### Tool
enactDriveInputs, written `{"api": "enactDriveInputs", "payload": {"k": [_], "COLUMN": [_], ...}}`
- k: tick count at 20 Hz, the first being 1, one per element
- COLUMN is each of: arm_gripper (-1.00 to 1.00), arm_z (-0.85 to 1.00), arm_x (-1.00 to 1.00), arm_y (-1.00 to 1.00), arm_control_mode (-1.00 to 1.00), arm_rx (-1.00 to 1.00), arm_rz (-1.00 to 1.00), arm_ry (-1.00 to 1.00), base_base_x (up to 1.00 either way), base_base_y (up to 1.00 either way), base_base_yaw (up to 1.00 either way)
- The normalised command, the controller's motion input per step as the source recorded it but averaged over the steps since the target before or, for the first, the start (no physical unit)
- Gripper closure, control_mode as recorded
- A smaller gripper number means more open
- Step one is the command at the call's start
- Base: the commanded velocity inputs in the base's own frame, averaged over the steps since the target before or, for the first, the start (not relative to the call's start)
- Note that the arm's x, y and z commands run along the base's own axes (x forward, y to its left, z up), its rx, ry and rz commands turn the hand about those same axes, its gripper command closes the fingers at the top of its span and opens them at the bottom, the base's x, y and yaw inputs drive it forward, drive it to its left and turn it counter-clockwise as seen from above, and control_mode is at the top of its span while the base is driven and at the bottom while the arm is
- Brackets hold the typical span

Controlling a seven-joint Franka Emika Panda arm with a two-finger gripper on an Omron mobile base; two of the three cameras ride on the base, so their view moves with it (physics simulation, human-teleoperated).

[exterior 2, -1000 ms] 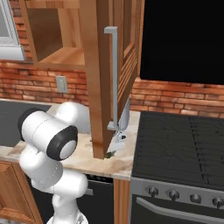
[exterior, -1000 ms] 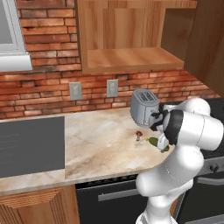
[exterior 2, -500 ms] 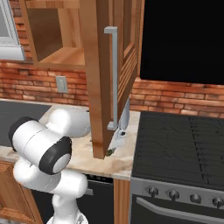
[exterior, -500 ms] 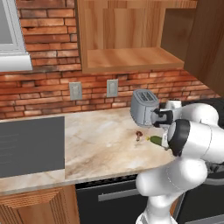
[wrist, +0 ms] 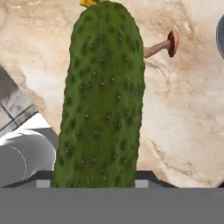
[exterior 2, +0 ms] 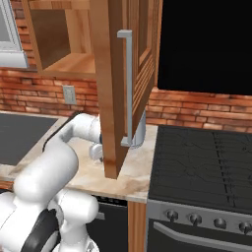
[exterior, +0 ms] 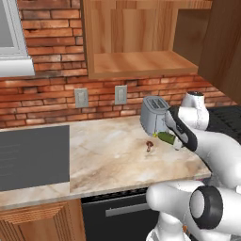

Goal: Pick the cucumber, mushroom from the counter and place them in the cabinet. Then close the cabinet.

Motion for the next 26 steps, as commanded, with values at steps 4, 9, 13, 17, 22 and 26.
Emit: {"api": "enactDriveInputs", "payload": {"k": [4, 9, 13, 17, 22, 26], "arm_gripper": [1.00, 1.00, 1.00, 1.00, 1.00, 1.00], "arm_z": [1.00, 1.00, 1.00, 1.00, 0.96, 0.71], "arm_x": [-0.17, -0.51, -0.55, -0.46, -0.12, 0.18], "arm_y": [0.72, 0.26, 0.00, 0.00, 0.11, 0.24], "arm_control_mode": [-1.00, -1.00, -1.00, -1.00, -1.00, -1.00], "arm_rx": [0.00, 0.00, 0.00, 0.00, 0.00, 0.00], "arm_rz": [0.00, 0.00, 0.00, 0.00, -0.01, -0.04], "arm_ry": [-0.12, -0.10, -0.09, -0.09, -0.20, -0.30], "base_base_x": [0.00, 0.00, 0.00, 0.00, 0.00, 0.00], "base_base_y": [0.00, 0.00, 0.00, 0.00, 0.00, 0.00], "base_base_yaw": [0.00, 0.00, 0.00, 0.00, 0.00, 0.00]}}
